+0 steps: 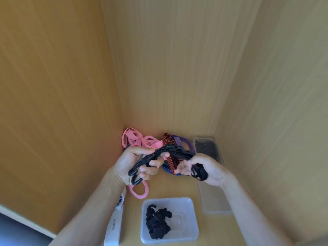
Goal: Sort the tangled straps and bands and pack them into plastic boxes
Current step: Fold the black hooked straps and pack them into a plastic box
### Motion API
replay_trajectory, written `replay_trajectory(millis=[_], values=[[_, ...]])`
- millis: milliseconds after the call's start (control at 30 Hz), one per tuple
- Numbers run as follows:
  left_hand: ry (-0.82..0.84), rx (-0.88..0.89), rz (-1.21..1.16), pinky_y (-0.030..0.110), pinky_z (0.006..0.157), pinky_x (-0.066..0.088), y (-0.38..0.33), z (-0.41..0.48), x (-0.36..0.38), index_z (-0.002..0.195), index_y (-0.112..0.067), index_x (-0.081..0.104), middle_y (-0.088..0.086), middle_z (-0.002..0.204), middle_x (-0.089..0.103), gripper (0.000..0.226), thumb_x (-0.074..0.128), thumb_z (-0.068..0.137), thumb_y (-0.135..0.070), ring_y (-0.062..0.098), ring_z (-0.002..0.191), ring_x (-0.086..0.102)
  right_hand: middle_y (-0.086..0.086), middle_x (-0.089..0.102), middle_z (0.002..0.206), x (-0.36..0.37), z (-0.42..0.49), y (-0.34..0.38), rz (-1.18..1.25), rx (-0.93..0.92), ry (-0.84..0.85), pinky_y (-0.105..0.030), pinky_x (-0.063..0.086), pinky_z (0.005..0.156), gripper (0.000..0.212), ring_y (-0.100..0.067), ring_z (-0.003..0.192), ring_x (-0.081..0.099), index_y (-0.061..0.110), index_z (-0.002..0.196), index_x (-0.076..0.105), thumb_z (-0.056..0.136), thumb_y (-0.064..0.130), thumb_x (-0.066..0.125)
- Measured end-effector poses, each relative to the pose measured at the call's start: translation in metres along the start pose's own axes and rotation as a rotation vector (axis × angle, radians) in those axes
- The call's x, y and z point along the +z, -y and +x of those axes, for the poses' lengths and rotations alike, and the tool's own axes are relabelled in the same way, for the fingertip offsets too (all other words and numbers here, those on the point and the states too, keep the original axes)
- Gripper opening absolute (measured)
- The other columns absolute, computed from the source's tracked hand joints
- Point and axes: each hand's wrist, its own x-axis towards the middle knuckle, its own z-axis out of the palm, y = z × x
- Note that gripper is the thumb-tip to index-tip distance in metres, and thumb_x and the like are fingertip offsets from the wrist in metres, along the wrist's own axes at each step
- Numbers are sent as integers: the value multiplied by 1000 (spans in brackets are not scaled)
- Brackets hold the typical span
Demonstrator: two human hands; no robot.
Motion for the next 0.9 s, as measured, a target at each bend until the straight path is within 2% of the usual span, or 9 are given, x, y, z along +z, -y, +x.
replay_trajectory(millis=[67,133,167,267,500,667,767,834,900], values=[[94,-20,-7,24,36,45,4,-1,-13,118,5,56,9,73,44,34,63,89,-11,13,43,50,-20,62,74,-7,-6,9,2,-1,-77,-45,58,77,18,-31,68,63,9,71,66,83,14,54],[152,-46,9,26,41,50,9,3,-21,127,6,52,9,76,46,37,55,95,-13,14,48,54,-7,46,58,-13,-9,21,-32,-8,-210,-35,47,52,23,-19,46,41,14,63,56,86,15,57],[157,-54,23,26,43,51,12,4,-22,130,6,50,9,77,46,38,50,97,-13,14,49,54,-3,39,55,-16,-9,26,-35,-7,-263,-30,38,47,28,-15,43,32,16,61,53,89,13,55],[115,-82,129,24,41,48,21,2,-25,126,6,54,8,76,43,36,43,98,-13,12,48,51,0,32,54,-21,-11,41,-13,22,-341,-23,26,43,30,-11,41,23,15,61,51,91,8,51],[-95,-99,497,30,50,49,36,5,-17,91,-3,58,10,72,48,15,54,96,-17,20,52,47,1,30,55,-2,-4,47,92,97,-468,-22,23,39,20,-10,41,20,15,64,48,83,9,53],[-480,215,545,36,68,56,47,20,-15,91,-6,50,6,74,51,19,41,107,-10,21,64,55,1,31,53,34,-3,45,154,62,-456,-21,24,41,22,-11,42,20,18,65,45,85,12,50],[-688,403,444,33,69,52,45,28,-17,106,-1,56,3,71,58,21,37,108,-8,20,66,55,2,33,53,62,-8,34,85,72,-373,-21,24,40,27,-11,42,22,18,67,47,93,14,51],[-783,495,349,36,69,47,41,34,-15,110,1,61,4,71,66,26,36,106,-5,24,71,55,3,34,54,81,-9,23,35,81,-331,-20,22,40,29,-11,43,23,17,70,45,98,17,52],[-816,554,283,45,80,49,37,36,-12,108,0,64,14,86,72,29,35,101,-1,30,84,61,3,32,57,95,-9,14,-2,73,-342,-21,18,41,30,-12,46,23,18,73,42,100,20,53]])
